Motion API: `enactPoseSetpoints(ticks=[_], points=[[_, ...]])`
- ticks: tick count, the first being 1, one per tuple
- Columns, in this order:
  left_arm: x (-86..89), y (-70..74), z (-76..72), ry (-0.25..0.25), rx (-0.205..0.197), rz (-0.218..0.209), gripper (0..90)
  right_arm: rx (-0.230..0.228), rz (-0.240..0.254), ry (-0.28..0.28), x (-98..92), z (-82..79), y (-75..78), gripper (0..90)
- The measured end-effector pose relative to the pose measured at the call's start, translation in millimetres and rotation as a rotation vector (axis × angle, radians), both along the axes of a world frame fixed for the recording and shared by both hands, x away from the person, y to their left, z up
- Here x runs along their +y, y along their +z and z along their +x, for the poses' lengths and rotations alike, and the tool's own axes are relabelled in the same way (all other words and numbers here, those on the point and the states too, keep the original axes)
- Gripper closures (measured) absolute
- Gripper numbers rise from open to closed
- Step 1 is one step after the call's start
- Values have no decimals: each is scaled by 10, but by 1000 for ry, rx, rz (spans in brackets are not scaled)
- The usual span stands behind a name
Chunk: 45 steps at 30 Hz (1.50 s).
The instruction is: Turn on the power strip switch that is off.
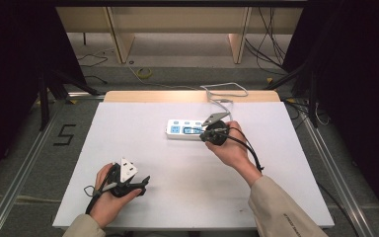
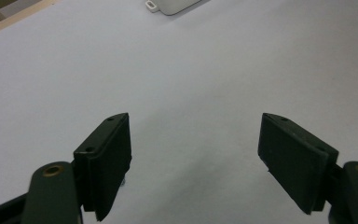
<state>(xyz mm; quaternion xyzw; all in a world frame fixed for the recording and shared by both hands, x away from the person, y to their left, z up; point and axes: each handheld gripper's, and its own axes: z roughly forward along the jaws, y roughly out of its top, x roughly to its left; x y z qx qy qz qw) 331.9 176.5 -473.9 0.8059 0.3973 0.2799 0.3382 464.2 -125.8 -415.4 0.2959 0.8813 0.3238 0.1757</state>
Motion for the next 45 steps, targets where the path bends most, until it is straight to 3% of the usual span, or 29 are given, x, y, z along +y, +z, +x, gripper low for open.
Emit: enactPoseSetpoints(ticks=[33,45], points=[[1,-1,0,2,0,0,252,42,-25,-19,282,314,25,900],[2,-5,-3,3,-1,-3,252,32,-24,-22,347,437,50,900]])
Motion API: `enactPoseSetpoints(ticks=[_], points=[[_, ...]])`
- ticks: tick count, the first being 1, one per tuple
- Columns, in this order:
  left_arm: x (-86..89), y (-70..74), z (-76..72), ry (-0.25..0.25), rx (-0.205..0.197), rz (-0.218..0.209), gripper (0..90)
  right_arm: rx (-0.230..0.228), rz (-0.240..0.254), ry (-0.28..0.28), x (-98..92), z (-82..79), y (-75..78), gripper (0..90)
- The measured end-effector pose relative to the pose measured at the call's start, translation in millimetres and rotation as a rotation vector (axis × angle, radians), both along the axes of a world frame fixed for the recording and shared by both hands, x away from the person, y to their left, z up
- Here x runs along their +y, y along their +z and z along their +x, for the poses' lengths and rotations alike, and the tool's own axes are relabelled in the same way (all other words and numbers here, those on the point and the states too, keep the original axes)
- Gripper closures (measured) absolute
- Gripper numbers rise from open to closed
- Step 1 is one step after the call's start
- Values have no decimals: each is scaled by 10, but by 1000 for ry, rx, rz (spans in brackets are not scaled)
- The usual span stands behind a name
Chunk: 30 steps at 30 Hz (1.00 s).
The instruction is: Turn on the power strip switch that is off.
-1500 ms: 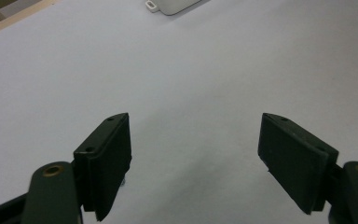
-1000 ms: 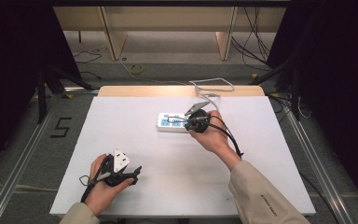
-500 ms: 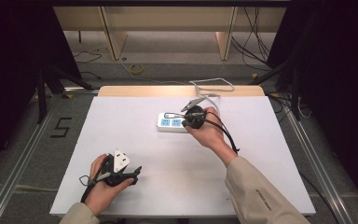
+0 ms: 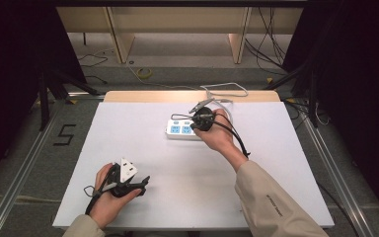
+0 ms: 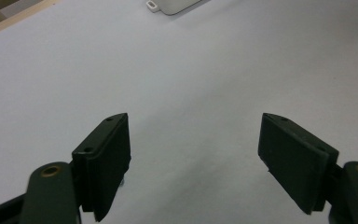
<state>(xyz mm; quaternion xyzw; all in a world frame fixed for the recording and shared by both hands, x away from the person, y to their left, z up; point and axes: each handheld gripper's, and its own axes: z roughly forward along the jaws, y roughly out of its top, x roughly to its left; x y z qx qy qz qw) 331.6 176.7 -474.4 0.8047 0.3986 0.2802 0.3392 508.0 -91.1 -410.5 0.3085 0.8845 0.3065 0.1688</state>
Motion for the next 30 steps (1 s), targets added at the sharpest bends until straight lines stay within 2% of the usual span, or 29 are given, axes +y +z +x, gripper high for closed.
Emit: enactPoseSetpoints(ticks=[23,30], points=[[-1,-2,-5,0,1,-4,252,16,2,-1,129,188,-35,900],[0,-5,-4,-3,3,0,252,28,-1,-16,168,234,-57,900]])
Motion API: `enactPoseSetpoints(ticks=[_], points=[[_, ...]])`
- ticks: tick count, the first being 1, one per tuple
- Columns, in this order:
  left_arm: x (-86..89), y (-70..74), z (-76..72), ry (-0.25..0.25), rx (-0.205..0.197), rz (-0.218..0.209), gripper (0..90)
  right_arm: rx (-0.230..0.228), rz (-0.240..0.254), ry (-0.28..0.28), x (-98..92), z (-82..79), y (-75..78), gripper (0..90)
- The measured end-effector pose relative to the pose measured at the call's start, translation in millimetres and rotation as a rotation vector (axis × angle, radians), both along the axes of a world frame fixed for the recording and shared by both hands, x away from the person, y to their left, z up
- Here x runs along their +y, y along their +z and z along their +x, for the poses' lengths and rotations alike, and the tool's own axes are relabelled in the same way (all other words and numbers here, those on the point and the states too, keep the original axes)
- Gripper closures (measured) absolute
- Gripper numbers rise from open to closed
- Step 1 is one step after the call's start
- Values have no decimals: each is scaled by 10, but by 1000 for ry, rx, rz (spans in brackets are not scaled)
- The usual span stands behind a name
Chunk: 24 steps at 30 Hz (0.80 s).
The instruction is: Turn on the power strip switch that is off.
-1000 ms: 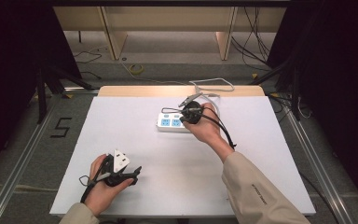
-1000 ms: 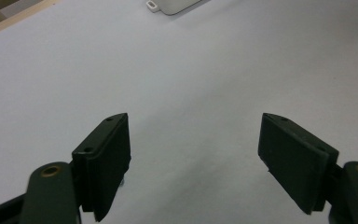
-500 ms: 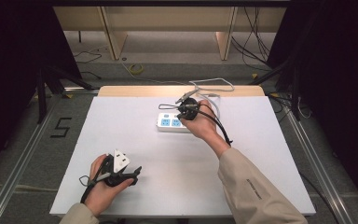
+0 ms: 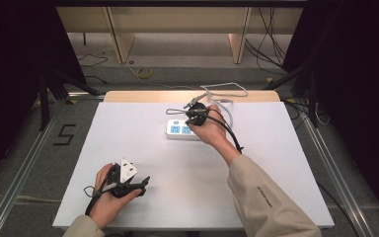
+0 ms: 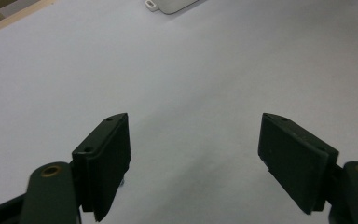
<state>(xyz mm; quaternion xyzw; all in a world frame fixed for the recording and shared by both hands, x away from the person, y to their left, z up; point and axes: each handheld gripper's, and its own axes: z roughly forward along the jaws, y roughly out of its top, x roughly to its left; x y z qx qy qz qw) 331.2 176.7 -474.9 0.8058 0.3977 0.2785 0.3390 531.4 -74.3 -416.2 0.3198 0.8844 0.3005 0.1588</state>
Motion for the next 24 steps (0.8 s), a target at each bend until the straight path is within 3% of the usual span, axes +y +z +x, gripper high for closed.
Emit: enactPoseSetpoints(ticks=[24], points=[[11,4,-12,2,5,4,252,8,4,5,148,130,-30,900]])
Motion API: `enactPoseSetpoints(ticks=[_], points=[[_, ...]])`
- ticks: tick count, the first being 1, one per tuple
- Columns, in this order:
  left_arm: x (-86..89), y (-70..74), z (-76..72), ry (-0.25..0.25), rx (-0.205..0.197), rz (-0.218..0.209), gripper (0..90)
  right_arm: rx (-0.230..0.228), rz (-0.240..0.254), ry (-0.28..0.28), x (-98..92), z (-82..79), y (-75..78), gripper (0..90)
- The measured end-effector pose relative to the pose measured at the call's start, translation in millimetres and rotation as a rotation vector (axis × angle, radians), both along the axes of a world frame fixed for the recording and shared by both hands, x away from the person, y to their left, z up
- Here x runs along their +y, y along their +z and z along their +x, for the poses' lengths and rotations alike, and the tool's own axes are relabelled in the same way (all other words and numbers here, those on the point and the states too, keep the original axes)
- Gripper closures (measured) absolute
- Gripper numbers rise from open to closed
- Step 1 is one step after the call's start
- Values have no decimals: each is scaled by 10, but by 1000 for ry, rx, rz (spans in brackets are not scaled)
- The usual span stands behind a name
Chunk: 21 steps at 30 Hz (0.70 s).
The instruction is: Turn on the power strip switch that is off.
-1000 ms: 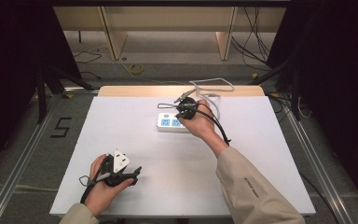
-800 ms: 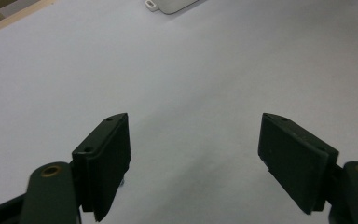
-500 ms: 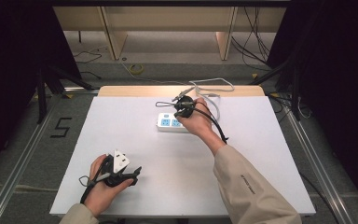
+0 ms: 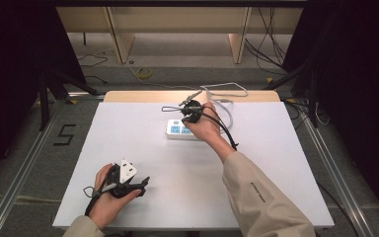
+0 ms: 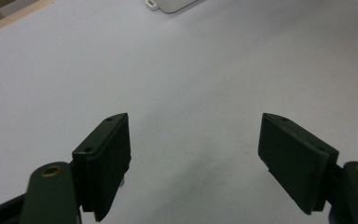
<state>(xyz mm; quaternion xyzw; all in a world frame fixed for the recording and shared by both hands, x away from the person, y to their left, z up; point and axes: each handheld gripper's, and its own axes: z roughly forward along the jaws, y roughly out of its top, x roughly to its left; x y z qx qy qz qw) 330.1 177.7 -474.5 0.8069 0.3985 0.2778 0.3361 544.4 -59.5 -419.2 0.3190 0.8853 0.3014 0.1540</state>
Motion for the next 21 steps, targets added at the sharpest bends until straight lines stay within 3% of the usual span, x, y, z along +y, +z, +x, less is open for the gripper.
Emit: enactPoseSetpoints(ticks=[21], points=[[4,-2,-2,-2,-1,-2,252,16,-4,-9,115,118,-68,900]])
